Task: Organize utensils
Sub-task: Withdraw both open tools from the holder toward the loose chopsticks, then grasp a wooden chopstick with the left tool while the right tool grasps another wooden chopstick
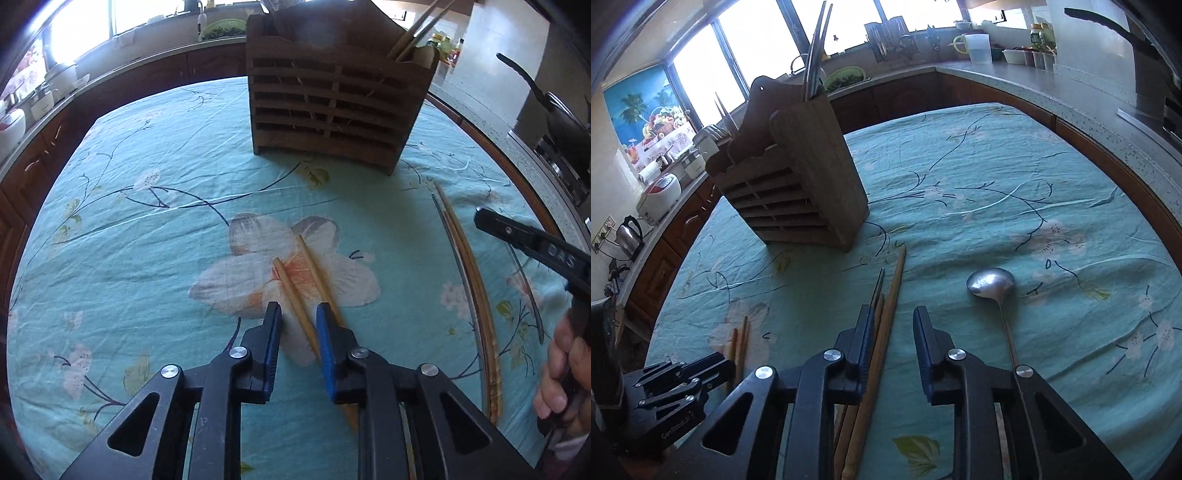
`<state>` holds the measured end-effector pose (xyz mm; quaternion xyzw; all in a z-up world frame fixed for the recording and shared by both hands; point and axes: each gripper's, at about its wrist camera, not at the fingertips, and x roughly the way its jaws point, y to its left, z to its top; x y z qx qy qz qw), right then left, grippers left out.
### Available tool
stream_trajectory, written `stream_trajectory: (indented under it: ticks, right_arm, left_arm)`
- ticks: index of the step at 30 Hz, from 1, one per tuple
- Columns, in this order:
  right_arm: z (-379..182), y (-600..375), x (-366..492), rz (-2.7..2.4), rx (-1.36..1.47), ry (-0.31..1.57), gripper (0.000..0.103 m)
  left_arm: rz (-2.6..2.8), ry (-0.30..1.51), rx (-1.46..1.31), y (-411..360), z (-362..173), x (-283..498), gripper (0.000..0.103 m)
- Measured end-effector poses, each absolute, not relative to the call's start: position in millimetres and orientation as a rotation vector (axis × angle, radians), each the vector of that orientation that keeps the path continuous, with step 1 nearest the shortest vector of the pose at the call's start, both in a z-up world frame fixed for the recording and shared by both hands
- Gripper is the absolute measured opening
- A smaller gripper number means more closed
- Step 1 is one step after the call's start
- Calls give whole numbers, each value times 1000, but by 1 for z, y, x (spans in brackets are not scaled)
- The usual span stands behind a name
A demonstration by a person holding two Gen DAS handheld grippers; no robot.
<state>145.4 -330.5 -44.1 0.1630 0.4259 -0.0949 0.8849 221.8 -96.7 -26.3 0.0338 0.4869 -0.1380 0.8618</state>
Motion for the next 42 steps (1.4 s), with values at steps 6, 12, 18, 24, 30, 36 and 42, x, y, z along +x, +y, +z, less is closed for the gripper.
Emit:
stream_trajectory:
  ticks: [6, 12, 18, 24, 30, 36, 42]
  right_arm:
    - [-58, -335, 181, -211, 282, 947, 15]
    - [-60, -334, 193, -222, 222, 967, 8]
    - [-56, -336, 165, -193, 252, 981, 7]
    - [-58, -332, 173, -209, 245, 968, 10]
    - [-55, -328, 171, -193, 251, 968, 6]
    - [-16, -319, 141, -140, 302, 864, 5]
    - [47, -312, 107, -88, 316, 713, 5]
  left_arm:
    - [-335, 1019, 97, -98, -26, 231, 13]
    - [-403, 996, 158, -107, -30, 244, 11]
    - [-406, 1062, 51, -88, -31, 251, 12]
    - [-356, 1059, 111, -106, -32, 263, 12]
    - [-353, 1041, 122, -113, -32, 263, 5]
    - [-397, 992, 14, -88, -7, 236, 4]
    - [-459, 875, -97, -53, 43, 204, 4]
